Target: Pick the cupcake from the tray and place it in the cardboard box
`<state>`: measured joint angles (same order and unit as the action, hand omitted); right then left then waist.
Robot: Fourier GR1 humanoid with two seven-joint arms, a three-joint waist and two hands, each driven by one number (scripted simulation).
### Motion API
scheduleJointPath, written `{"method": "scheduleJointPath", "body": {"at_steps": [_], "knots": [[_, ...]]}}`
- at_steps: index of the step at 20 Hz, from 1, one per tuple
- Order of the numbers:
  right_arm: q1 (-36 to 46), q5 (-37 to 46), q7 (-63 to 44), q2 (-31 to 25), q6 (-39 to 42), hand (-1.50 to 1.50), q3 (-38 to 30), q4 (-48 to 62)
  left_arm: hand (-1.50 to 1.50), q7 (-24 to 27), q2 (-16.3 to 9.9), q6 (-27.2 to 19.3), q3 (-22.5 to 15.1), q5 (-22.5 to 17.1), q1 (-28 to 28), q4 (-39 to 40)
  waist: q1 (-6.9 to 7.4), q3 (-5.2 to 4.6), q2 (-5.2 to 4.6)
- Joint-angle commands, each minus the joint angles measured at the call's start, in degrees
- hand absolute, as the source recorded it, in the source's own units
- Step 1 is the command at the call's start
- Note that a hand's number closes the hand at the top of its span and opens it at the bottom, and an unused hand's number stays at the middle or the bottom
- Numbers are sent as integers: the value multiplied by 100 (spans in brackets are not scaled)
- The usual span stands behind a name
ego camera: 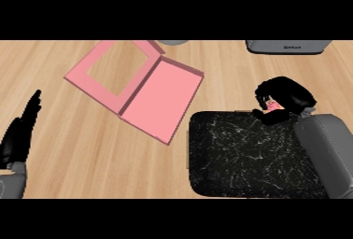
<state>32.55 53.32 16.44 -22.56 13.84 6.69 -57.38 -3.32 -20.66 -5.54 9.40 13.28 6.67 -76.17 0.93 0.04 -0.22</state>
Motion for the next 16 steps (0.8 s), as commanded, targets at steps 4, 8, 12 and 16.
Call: {"method": "scheduleJointPath", "body": {"at_steps": [4, 8, 12, 16], "knots": [[810, 175, 396, -323, -802, 150, -503, 570, 0, -336, -54, 132, 29, -5, 208, -115, -25, 0, 2], [984, -293, 419, -268, -744, 150, -835, -303, 0, 58, 37, 31, 78, 17, -187, -70, -70, -4, 39], [859, -521, 919, 30, -1010, 150, -796, -719, 0, -168, 125, -14, 11, 89, -7, -101, -88, -3, 27], [1190, -725, 755, 165, -574, 150, -846, -893, 0, -285, -120, 309, 220, -114, -130, -376, -42, -3, 26]]}}
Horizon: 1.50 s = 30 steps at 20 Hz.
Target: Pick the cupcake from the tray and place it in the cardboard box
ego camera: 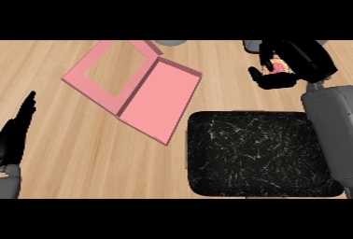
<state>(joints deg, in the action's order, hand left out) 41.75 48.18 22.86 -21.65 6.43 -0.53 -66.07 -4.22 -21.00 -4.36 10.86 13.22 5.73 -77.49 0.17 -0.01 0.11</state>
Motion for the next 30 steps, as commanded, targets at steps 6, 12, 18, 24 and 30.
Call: {"method": "scheduleJointPath", "body": {"at_steps": [6, 12, 18, 24, 30], "knots": [[996, -610, -998, 1012, 945, 150, 44, -243, 0, 48, -10, 45, 55, 37, 137, 70, 31, -2, -7], [1905, -716, -1984, 1741, 842, 150, -134, 357, 0, -40, -17, 164, 51, 15, 72, -110, 90, -1, -15], [2306, -1262, -2550, 2150, 251, 150, 252, 1226, 0, 30, 85, 107, -18, 119, 29, -146, 119, 0, -20], [3397, -1574, -2189, 2161, -638, 150, 379, 3260, 0, 151, 348, -148, -216, 359, 454, 312, 348, -9, -119], [3601, -1631, -1995, 2164, -1345, 150, 950, 4296, 0, 90, 313, -39, -231, 347, 517, 268, 475, -11, -155]]}}
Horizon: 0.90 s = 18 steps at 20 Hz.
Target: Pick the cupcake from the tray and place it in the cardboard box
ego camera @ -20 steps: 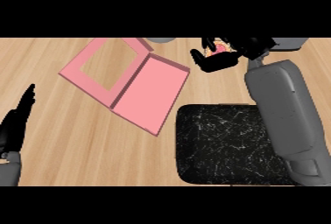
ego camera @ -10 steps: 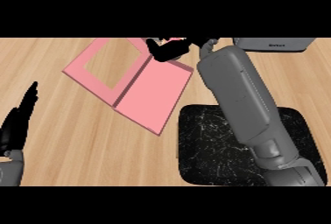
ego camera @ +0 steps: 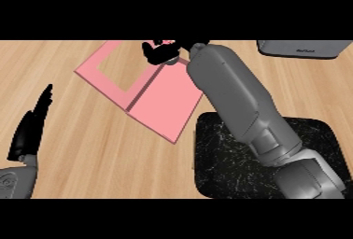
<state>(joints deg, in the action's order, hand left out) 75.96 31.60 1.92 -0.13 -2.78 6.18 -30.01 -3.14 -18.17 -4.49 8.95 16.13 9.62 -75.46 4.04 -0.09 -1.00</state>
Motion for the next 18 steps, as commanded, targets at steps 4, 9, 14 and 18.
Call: {"method": "scheduleJointPath", "body": {"at_steps": [4, 9, 14, 18], "knots": [[94, -587, -147, 12, -481, -150, 337, 1079, 0, 337, -6, 144, -7, -72, 31, 177, 191, -4, -47], [306, -1114, -246, 13, -305, -150, 229, 1416, 0, -58, -75, 319, -82, -76, 282, -11, 309, 1, -69], [172, -1509, 286, 13, -899, -150, 361, 1266, 0, 22, 49, 142, -167, 89, 382, 209, 406, 0, -85], [376, -1861, 682, 13, -1211, -150, -19, 1227, 0, -80, 16, 200, -122, 25, 434, 121, 302, 6, -84]]}}
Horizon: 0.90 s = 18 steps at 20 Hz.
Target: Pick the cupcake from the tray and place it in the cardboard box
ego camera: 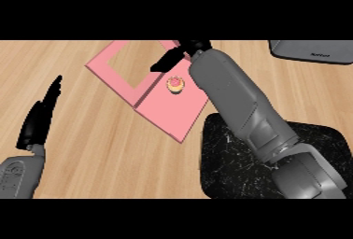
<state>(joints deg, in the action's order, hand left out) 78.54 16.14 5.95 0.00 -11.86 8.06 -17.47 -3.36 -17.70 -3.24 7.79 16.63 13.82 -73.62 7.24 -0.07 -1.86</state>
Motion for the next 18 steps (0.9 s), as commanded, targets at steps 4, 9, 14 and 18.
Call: {"method": "scheduleJointPath", "body": {"at_steps": [4, 9, 14, 18], "knots": [[-92, -836, 761, 0, -580, -150, -545, -106, 0, -62, -138, 17, 189, -62, 130, 131, -211, 5, 36], [-116, -1145, 1384, -271, -153, -150, -1132, 134, 0, 105, 0, -170, 154, 22, -240, -11, -334, 7, 38], [-380, -1312, 1571, -869, 407, -150, -1376, 230, 0, 148, -1, -213, 222, 26, -470, -62, -517, 7, 104], [-507, -1332, 1702, -1497, 825, -150, -1497, 402, 0, 53, -345, 175, 482, -262, -362, -75, -487, 8, 84]]}}
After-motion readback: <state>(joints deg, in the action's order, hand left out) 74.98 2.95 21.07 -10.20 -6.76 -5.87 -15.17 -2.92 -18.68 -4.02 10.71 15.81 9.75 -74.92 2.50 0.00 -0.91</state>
